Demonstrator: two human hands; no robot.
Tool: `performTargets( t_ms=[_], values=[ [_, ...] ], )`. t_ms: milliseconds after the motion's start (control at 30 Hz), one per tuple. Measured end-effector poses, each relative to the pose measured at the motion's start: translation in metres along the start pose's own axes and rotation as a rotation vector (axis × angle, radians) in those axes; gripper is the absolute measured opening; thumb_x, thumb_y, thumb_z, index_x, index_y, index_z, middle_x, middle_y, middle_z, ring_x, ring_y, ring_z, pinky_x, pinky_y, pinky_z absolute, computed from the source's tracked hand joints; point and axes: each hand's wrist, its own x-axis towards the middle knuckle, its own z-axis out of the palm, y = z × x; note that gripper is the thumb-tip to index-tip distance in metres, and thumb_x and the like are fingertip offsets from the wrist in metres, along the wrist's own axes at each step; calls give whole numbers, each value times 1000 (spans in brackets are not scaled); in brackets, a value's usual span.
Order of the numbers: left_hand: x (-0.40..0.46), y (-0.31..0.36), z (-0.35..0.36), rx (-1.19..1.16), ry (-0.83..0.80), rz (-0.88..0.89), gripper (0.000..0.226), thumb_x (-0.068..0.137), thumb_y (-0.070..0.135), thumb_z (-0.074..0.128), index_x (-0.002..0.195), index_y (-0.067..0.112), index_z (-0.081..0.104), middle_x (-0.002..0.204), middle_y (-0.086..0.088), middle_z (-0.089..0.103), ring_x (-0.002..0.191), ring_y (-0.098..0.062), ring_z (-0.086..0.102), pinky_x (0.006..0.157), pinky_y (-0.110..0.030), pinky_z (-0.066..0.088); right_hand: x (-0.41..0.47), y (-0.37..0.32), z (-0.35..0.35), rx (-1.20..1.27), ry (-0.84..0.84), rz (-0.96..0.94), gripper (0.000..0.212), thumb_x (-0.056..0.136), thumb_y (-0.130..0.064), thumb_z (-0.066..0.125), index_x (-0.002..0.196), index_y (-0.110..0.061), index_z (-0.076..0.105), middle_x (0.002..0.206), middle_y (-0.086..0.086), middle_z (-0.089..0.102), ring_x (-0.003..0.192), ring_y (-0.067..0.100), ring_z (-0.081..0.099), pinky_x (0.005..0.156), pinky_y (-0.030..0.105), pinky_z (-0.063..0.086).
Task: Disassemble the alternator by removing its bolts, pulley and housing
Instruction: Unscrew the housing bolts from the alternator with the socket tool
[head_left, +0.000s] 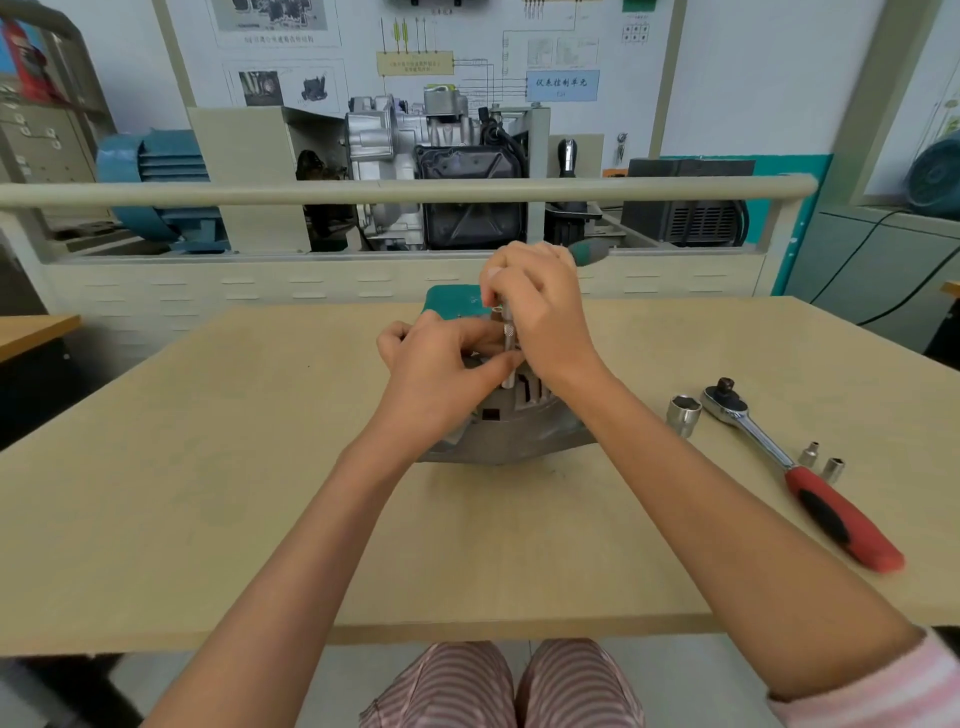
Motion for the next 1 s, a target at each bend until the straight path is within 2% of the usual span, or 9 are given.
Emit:
performTargets(
  t_ms=[67,167,300,433,633,733,833,933,1000],
  values=[
    [1,-3,-1,-71,-25,-22,8,86,29,67,89,25,74,78,21,67,91,6,49,94,-35,25,4,-2,-1,269,-85,94,30,76,-14,39,47,-9,46,52,-4,46,58,3,42,86,29,34],
    [3,-5,-10,-245,-66,-99,5,80,25,76,82,24,72,79,13,71,91,-9,66,101,-52,39,11,-3,2,661,-191,228,49,86,-16,33,38,-16,41,43,-1,45,55,11,45,74,17,46],
    [4,-9,-13,-227,-84,-97,14,78,23,77,74,28,65,72,14,69,86,-14,68,99,-56,41,11,3,8,703,-207,187,43,82,-15,35,40,-15,41,45,-1,46,56,10,47,75,19,46],
    [5,-9,-10,-233,-91,-101,11,81,19,74,85,10,69,81,2,73,89,-17,68,98,-57,40,9,7,11,597,-174,154,40,81,-16,37,41,-16,45,48,-6,47,61,15,46,74,30,40],
    [4,-8,-10,-235,-77,-62,5,82,19,71,82,14,68,81,2,74,90,-14,67,100,-54,37,3,5,11,442,-144,83,36,83,-14,37,49,-14,48,57,-4,49,65,12,46,68,17,41],
    [3,-8,-8,-164,-24,-38,4,83,20,69,80,19,67,78,8,73,90,-8,66,102,-43,27,-1,0,11,336,-116,34,30,83,-14,38,56,-7,50,64,6,46,66,12,45,69,26,40],
    [-3,-7,-10,-184,-41,-55,12,82,15,68,73,22,63,71,13,69,86,-8,65,103,-47,29,-6,-7,12,228,-105,8,32,84,-13,38,59,0,53,64,5,45,68,13,44,71,32,39],
    [-7,-7,-12,-121,-7,-83,28,82,11,64,61,25,52,49,18,53,66,3,52,87,-38,27,-11,-13,13,-129,-66,-115,28,85,-18,41,60,-7,46,60,-5,38,67,16,40,69,28,31],
    [-9,-6,-13,-53,13,-99,28,84,7,55,61,22,48,51,11,49,65,-3,47,77,-33,20,-17,-14,16,-535,-3,-158,22,86,-27,44,70,-12,46,66,-5,39,74,18,37,76,30,29]
  ],
)
